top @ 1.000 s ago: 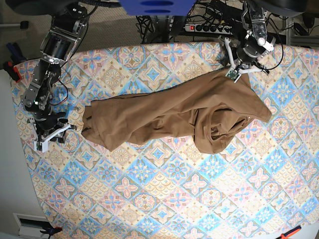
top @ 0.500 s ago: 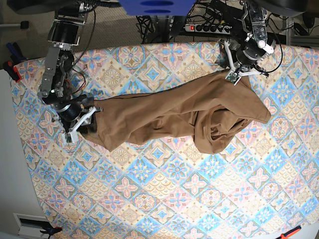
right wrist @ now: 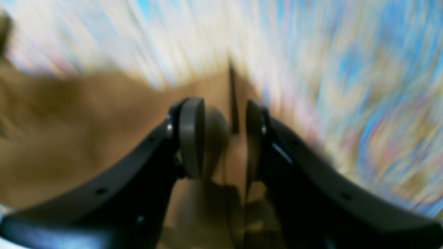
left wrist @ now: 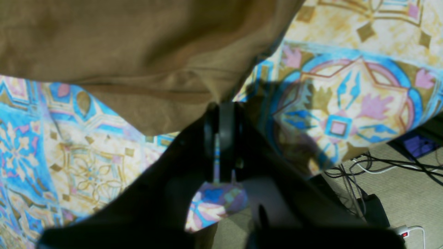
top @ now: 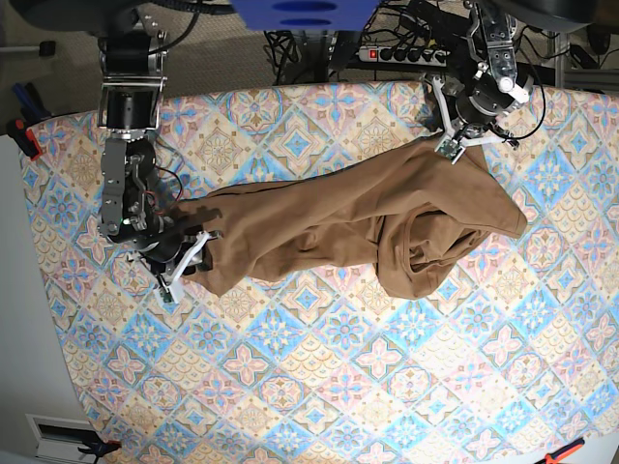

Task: Layout the t-shirt on the table in an organized manner, then fold the t-shirt properly
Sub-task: 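Grasp the shirt end with the right gripper and drag it outward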

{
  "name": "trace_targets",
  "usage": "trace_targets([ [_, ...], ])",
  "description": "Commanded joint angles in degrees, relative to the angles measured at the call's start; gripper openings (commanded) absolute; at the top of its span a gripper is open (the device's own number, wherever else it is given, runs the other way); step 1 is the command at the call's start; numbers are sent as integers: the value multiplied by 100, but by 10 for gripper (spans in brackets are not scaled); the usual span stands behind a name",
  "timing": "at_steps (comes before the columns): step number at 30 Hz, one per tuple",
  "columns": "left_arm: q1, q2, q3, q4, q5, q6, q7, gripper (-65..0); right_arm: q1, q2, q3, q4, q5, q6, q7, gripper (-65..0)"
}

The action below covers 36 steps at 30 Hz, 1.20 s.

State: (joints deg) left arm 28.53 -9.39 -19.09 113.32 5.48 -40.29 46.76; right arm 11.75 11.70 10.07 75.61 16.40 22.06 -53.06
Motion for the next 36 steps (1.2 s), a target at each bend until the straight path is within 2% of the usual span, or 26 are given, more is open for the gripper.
trace_targets([
  [1,-1,-24,-20,84,-24,29,-39,-650,315,30,0,56,157,40,273,-453],
  [5,-1,-24,-20,84,-24,29,-39,-650,605,30,-9,-401,157,48,290,-453],
  [9,-9,-24,-20,84,-24,29,-30,-650,605,30,-9,-761,157,48,633,-453],
  [14,-9,-24,-20,84,-24,29,-30,-650,605,30,-105,-1175,157,57,730,-453],
  [18,-27,-24,-20,84,-24,29,-30,-650,605,30,-466,-1192,157,57,730,-453],
  [23,-89,-24,-20,84,-24,29,-13,-650,588,30,-545,-1201,157,57,730,-460],
  [25,-89,-24,-20,84,-24,29,-13,-650,588,30,-545,-1201,157,57,730,-501],
  [28,-89,-24,-20,84,-24,29,-13,-650,588,30,-545,-1201,149,57,721,-650],
  [32,-89,-24,-20,84,-24,29,-13,-650,579,30,-492,-1157,149,57,677,-650],
  [36,-97,-24,-20,101,-33,29,-13,-650,579,179,-387,-761,157,48,677,-650],
])
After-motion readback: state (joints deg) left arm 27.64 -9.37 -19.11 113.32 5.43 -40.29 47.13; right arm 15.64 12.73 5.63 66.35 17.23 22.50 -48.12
